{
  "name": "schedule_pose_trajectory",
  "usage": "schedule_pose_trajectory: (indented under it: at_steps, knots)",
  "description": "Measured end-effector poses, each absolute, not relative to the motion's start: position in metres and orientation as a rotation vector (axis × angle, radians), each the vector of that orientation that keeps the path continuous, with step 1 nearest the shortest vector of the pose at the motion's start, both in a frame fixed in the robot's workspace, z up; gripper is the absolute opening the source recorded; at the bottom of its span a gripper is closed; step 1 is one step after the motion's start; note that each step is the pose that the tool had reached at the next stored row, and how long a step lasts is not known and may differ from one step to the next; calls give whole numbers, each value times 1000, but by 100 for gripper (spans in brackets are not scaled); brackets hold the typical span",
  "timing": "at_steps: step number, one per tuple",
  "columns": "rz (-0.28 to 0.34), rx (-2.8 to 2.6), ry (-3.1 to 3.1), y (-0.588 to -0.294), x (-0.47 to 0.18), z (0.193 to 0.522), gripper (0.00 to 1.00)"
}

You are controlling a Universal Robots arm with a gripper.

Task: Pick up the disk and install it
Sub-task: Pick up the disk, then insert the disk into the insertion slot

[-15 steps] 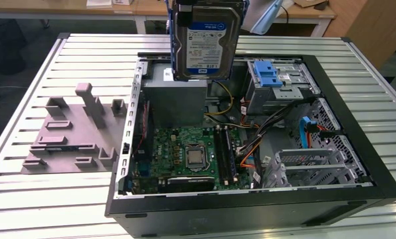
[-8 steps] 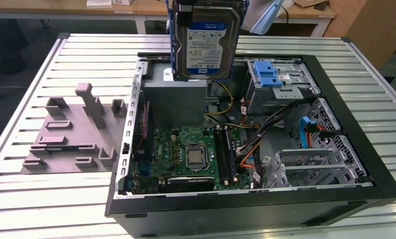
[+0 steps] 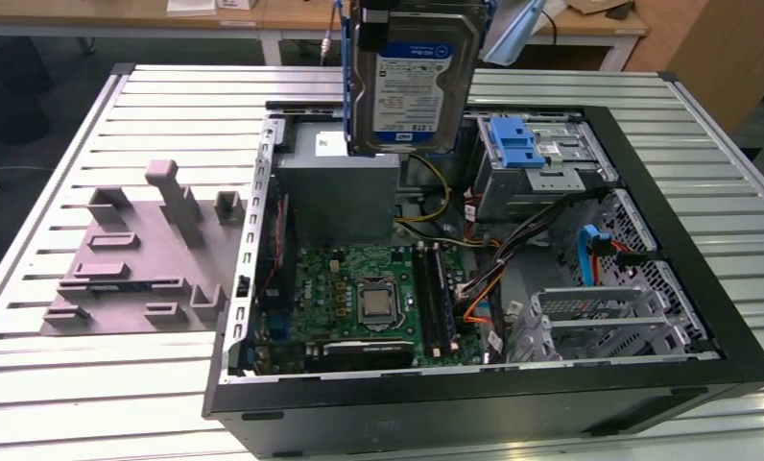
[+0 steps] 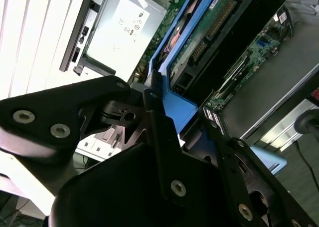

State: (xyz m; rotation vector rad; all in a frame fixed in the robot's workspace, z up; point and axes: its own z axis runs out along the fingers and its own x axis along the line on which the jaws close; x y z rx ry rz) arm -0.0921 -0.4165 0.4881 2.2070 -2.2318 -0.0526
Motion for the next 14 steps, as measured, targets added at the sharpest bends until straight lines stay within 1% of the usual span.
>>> schedule_pose_trajectory:
  at_steps: [14]
  knots:
    - [-53, 2207, -2232, -417, -87, 488, 36]
